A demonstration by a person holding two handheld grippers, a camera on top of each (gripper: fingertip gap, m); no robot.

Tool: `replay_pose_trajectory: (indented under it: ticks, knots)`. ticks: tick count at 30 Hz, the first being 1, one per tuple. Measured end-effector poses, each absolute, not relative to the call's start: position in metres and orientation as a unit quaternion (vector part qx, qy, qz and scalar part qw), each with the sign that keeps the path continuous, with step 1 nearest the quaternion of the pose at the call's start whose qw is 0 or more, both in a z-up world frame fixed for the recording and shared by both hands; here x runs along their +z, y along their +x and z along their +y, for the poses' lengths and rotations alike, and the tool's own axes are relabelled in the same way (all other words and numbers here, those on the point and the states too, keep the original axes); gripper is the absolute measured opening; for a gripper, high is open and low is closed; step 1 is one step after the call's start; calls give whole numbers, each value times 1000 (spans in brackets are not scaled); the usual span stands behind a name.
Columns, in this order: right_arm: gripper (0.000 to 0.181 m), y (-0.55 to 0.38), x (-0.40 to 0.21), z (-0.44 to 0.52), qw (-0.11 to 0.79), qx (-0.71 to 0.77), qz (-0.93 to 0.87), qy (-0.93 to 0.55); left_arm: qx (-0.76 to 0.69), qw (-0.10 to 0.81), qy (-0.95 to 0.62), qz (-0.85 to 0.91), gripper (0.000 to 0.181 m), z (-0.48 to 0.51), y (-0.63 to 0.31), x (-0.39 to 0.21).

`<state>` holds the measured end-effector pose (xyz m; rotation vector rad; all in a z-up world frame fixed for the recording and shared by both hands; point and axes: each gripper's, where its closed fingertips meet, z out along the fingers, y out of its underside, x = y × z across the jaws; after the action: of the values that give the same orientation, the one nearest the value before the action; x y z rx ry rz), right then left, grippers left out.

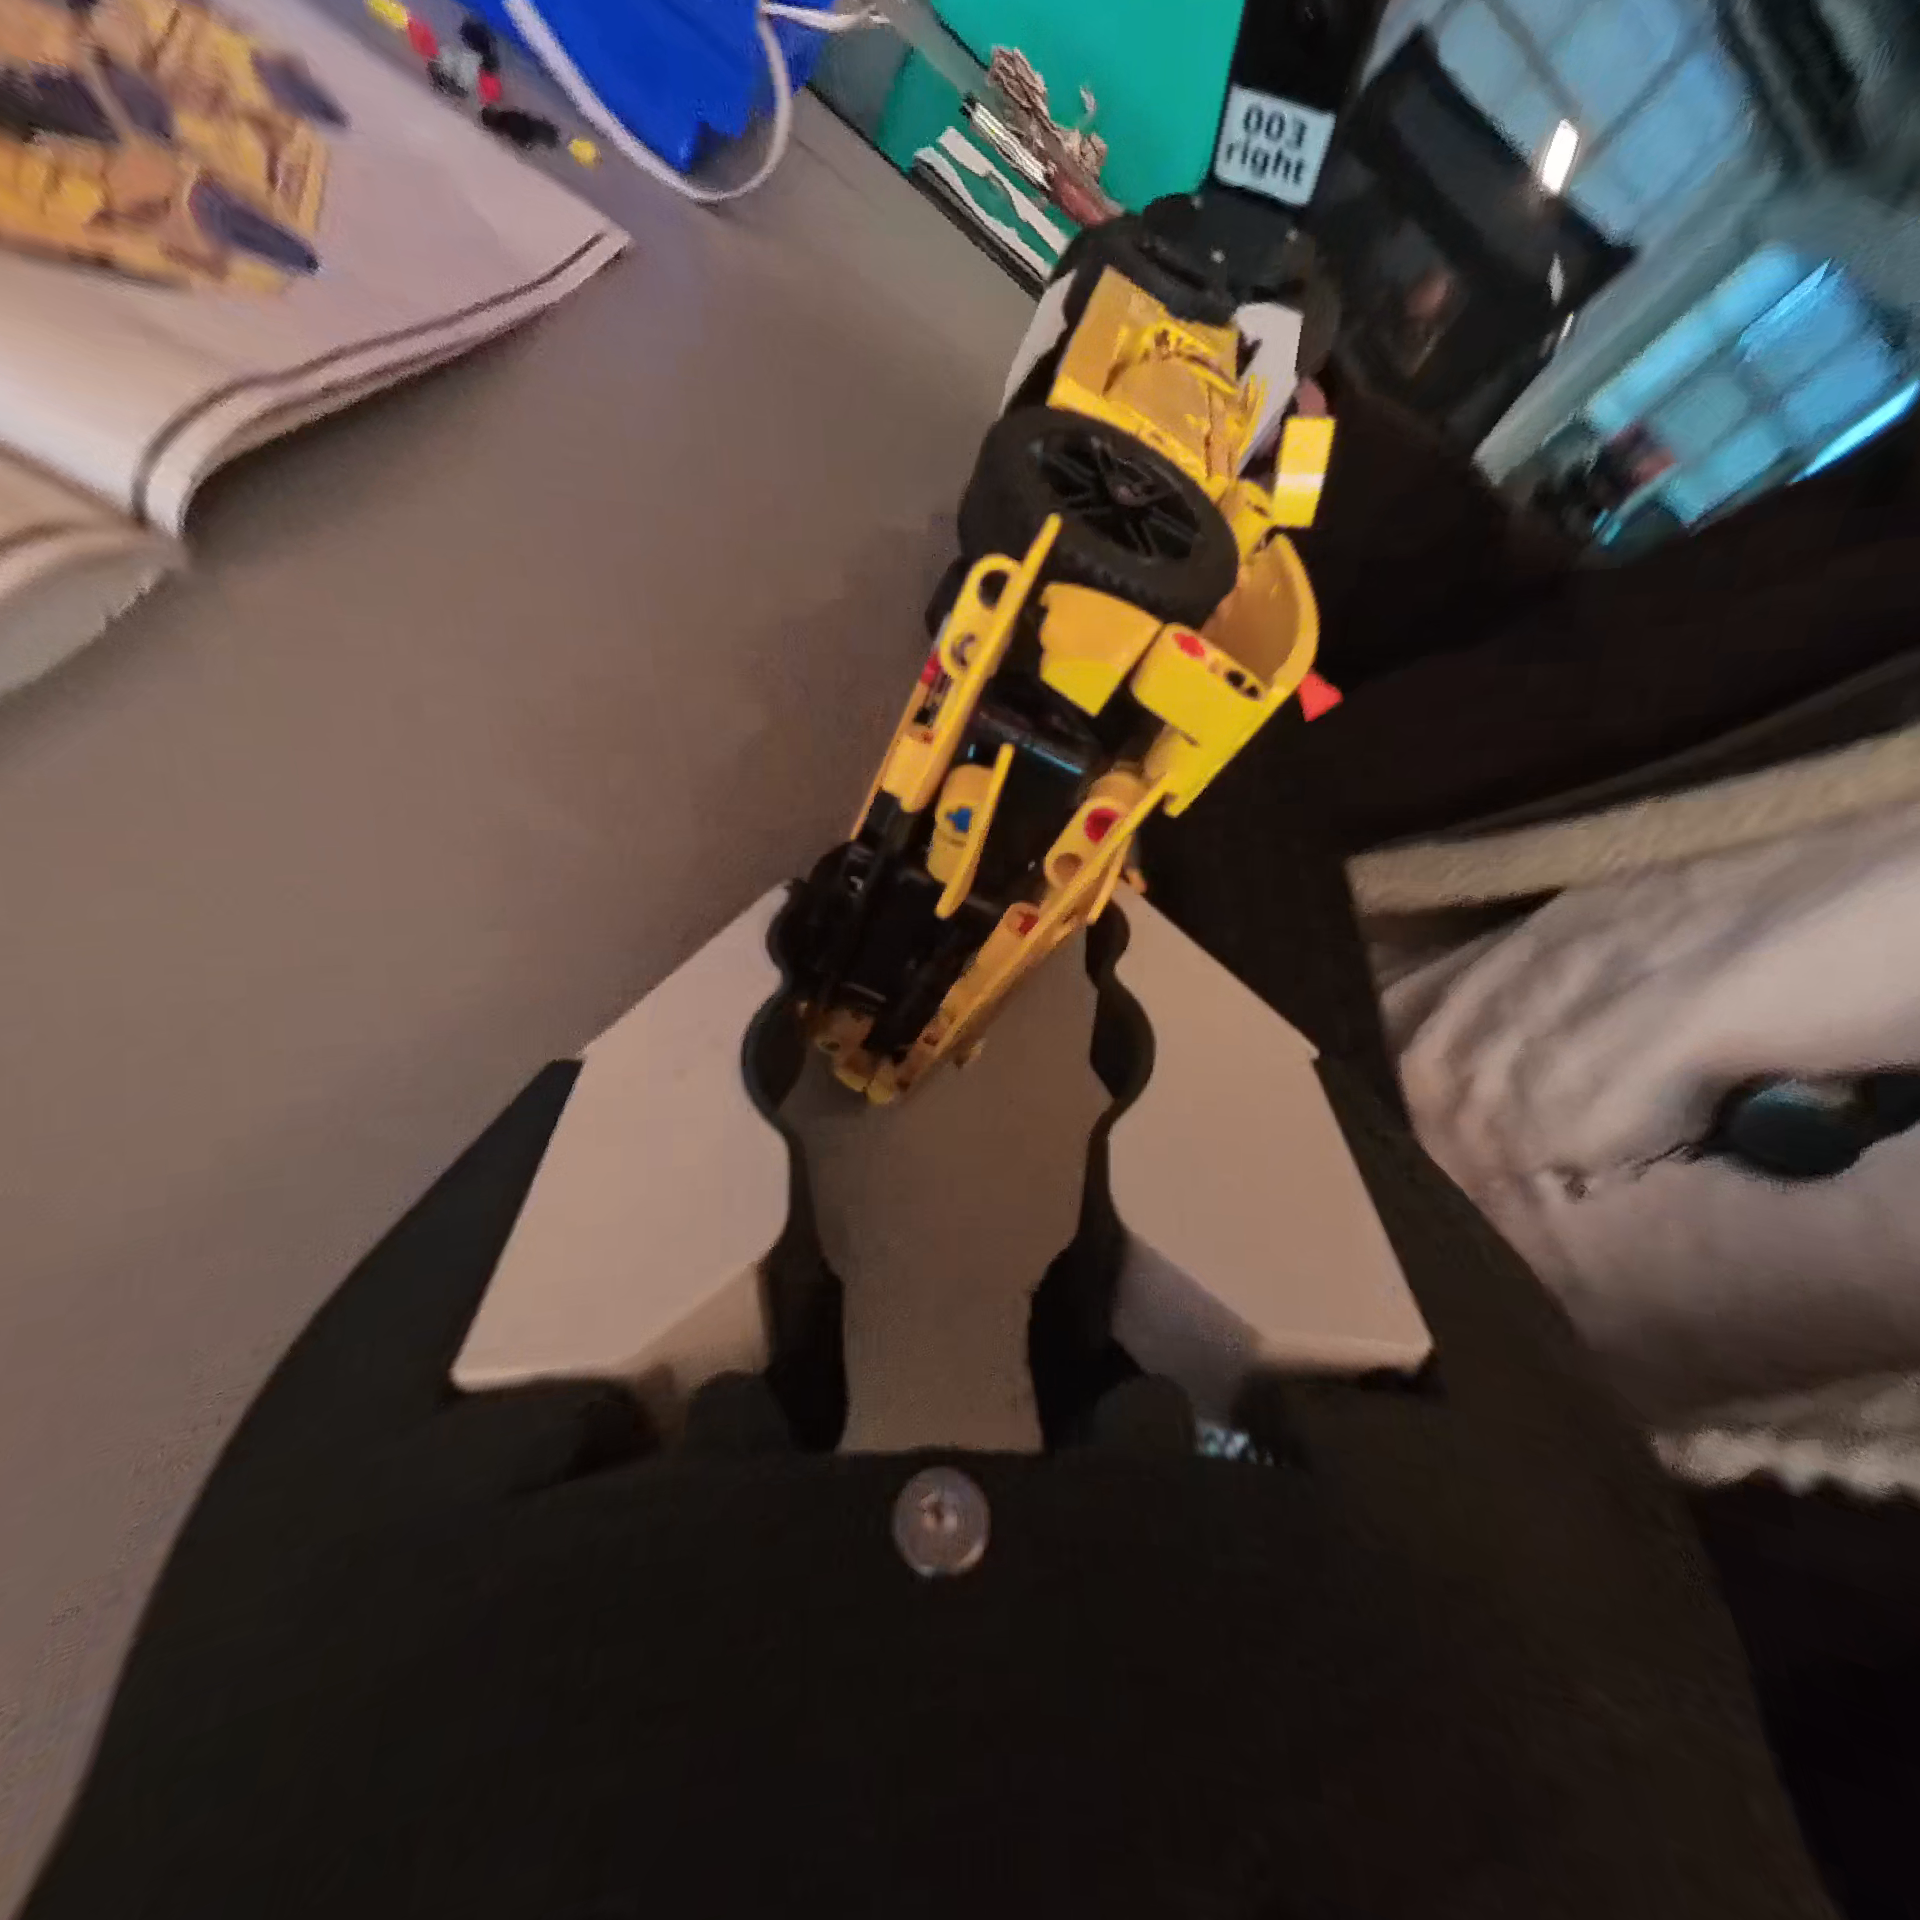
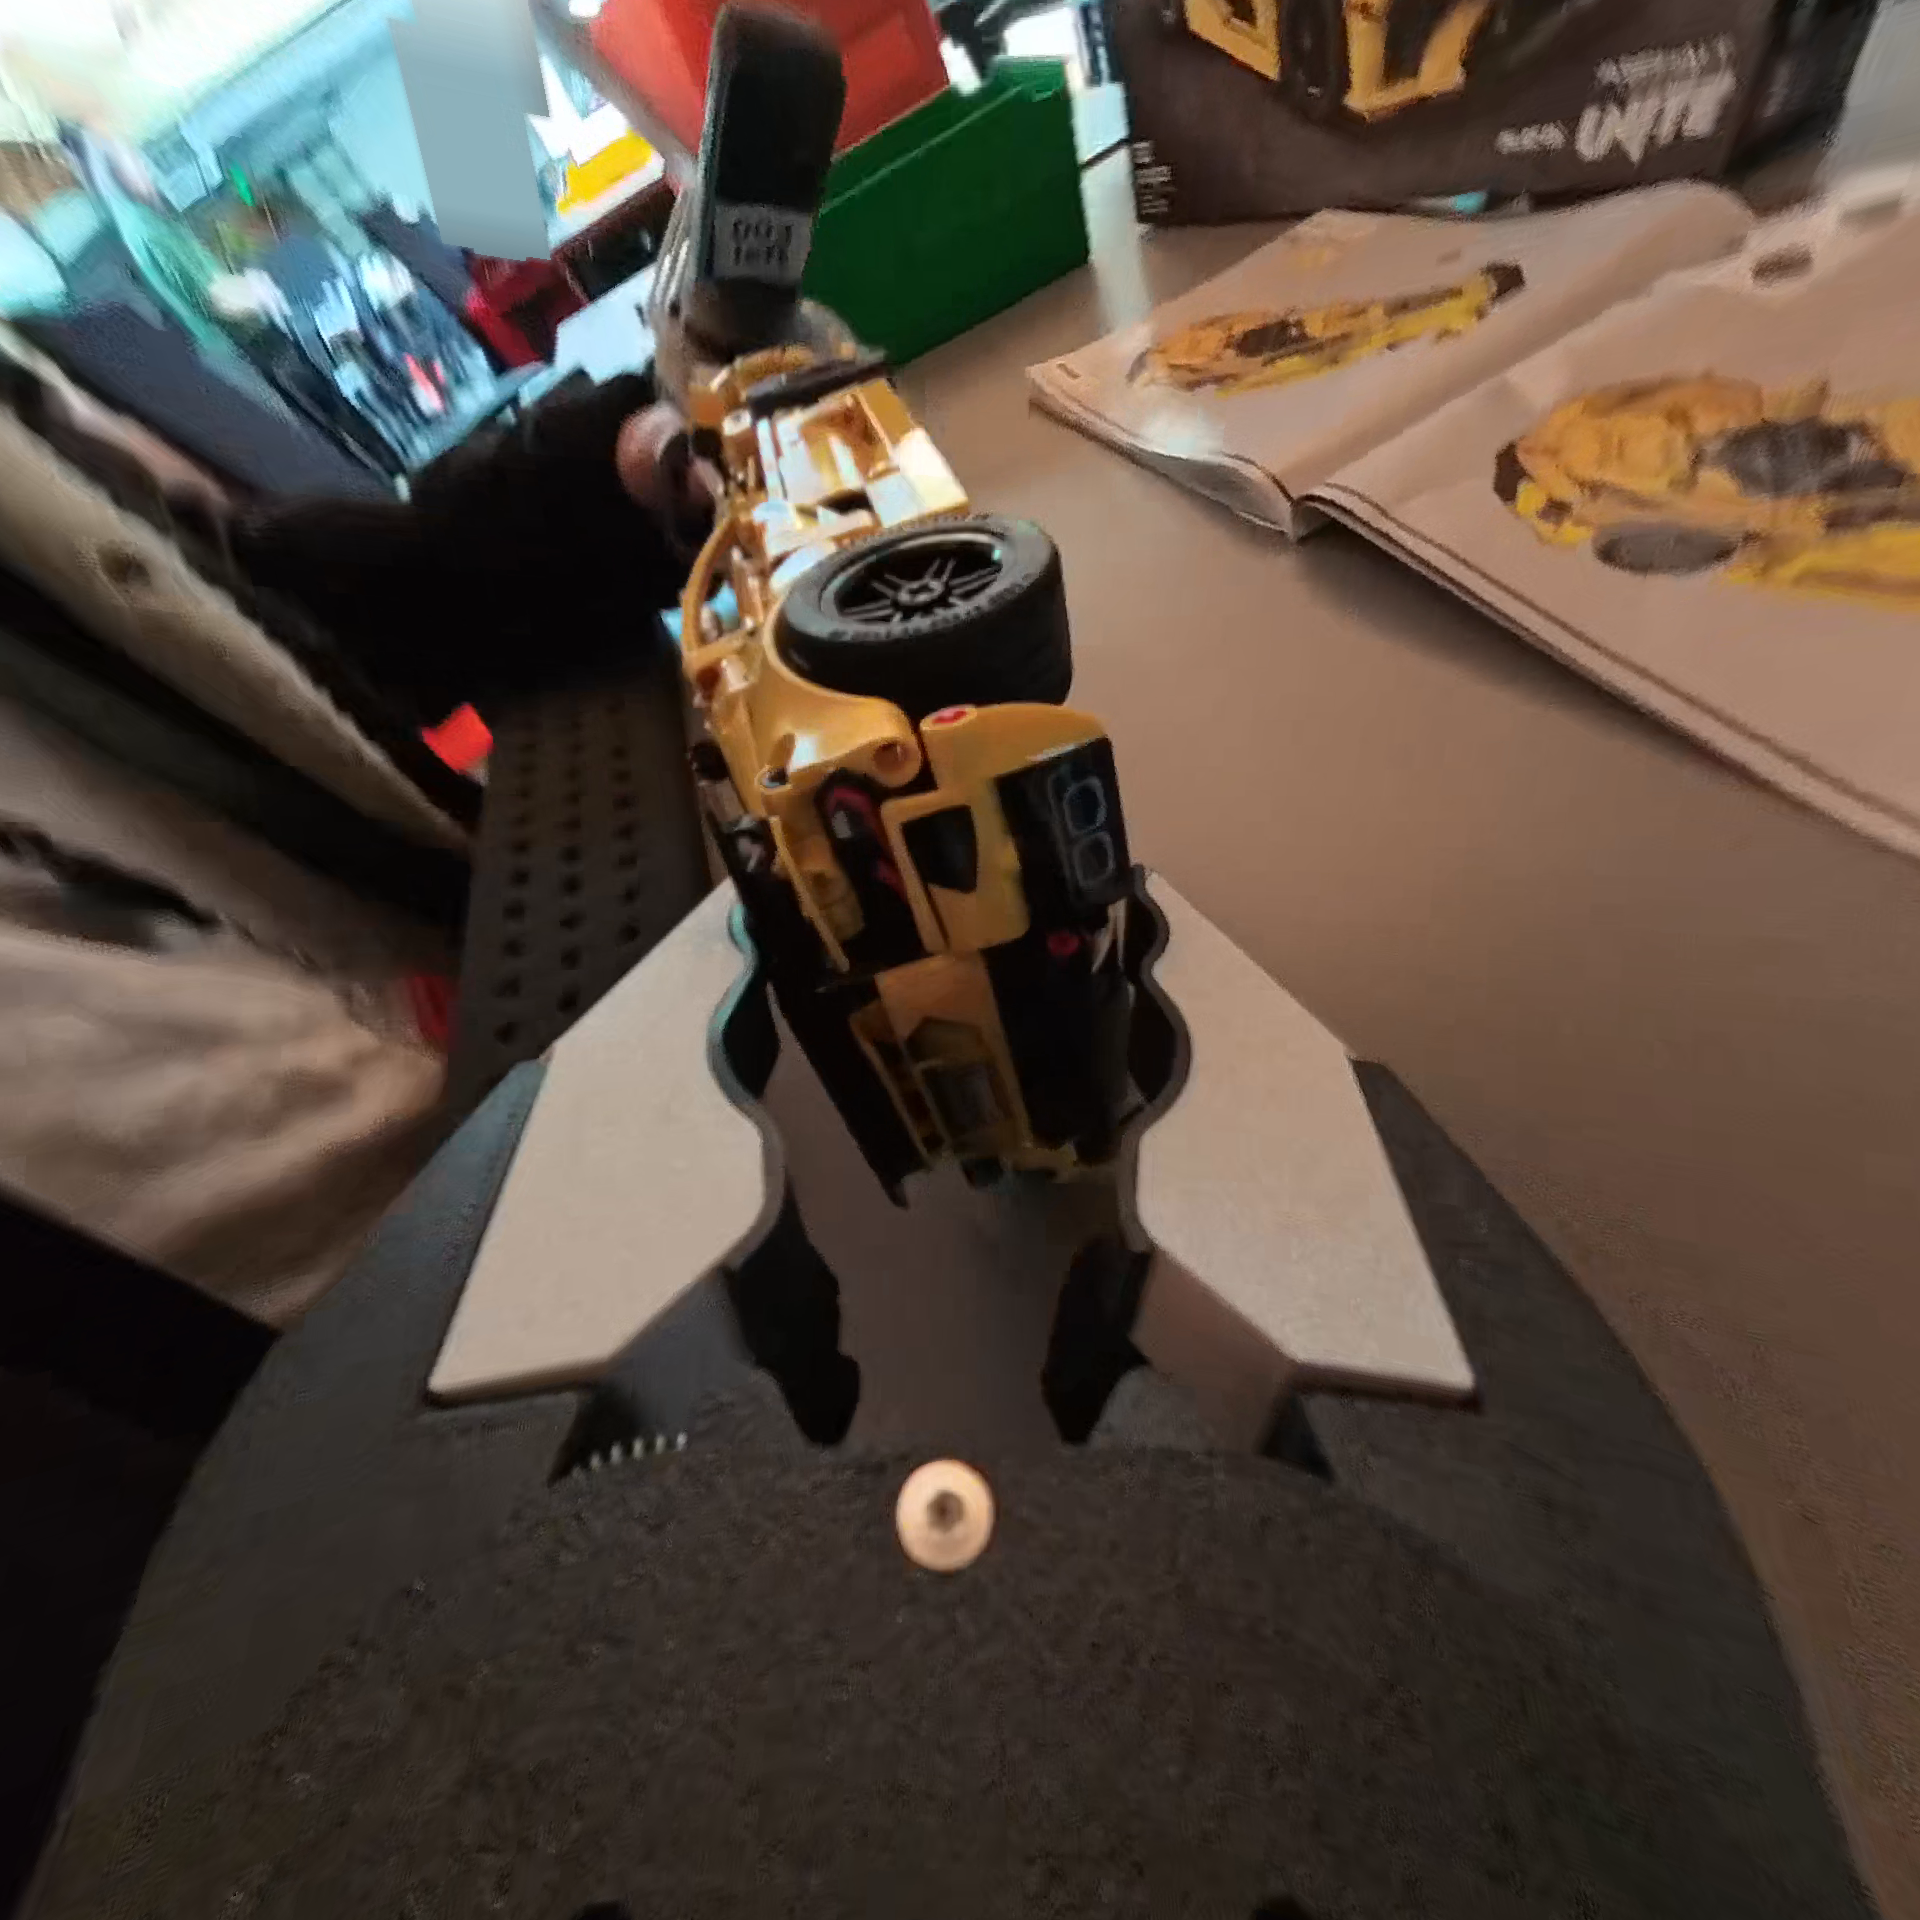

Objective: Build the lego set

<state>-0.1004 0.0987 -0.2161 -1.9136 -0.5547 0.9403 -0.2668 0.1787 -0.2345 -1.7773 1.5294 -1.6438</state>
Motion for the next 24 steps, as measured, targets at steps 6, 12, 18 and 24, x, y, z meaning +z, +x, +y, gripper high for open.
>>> replay_pose_trajectory:
  ticks: [6,12,18,24]
  knots:
    - [62,-85,-218,139,333,474,-108,-808,-602,43,-677,421,51,201,-257,-238]
    - [62,-74,-233,171,299,516,-31,-802,-594,26,-707,382,54,219,-251,-249]
    - [61,-69,-249,181,211,551,70,-804,-567,18,-742,357,60,224,-252,-259]
    - [63,-72,-256,166,58,562,88,-821,-545,-25,-750,373,60,188,-265,-264]
